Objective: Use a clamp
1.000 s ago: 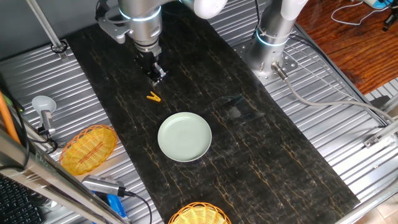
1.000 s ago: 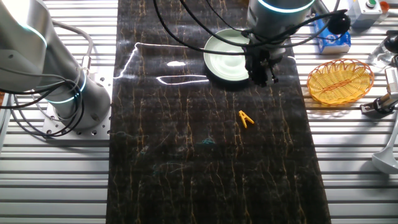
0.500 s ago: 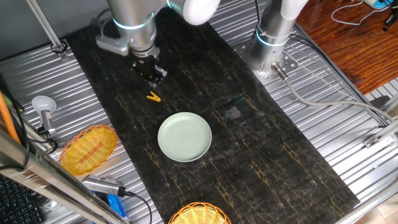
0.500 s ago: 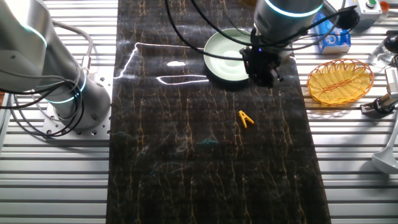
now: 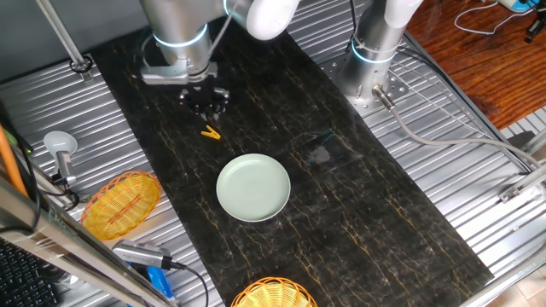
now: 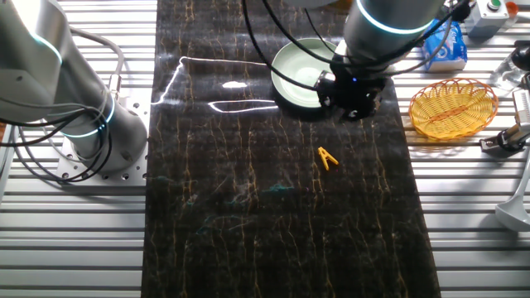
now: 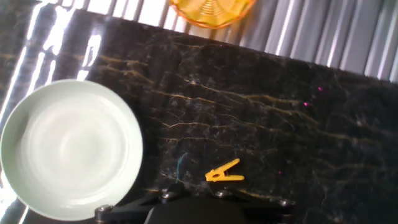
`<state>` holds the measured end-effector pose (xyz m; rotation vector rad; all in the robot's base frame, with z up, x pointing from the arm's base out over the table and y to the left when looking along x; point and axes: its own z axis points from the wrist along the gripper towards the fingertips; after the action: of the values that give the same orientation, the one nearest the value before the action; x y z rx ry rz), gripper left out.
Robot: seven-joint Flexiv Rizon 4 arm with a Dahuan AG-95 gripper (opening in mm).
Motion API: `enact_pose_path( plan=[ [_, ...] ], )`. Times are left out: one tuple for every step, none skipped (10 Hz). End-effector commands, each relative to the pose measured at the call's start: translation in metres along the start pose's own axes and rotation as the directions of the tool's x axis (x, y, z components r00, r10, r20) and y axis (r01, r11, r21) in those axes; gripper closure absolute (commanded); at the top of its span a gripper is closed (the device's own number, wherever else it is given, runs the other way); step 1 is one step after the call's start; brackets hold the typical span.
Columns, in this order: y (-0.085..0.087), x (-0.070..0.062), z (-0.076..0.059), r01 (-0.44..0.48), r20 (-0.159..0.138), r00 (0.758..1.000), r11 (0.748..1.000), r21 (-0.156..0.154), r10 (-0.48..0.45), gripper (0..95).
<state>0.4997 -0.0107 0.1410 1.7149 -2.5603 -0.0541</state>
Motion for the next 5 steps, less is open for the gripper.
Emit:
enact_pose_path(
  plan=[
    [-0.003, 0.022, 0.005, 0.449, -0.081, 0.890, 0.894, -0.009, -0.448, 57.0],
    [-0.004, 0.030, 0.008, 0.514, -0.099, 0.853, 0.858, -0.017, -0.513, 57.0],
    [-0.005, 0.037, 0.013, 0.539, -0.108, 0.837, 0.842, -0.016, -0.537, 57.0],
    [-0.005, 0.041, 0.018, 0.541, -0.106, 0.836, 0.841, -0.008, -0.538, 57.0],
    [-0.005, 0.044, 0.026, 0.546, -0.114, 0.834, 0.837, 0.029, -0.540, 57.0]
  ],
)
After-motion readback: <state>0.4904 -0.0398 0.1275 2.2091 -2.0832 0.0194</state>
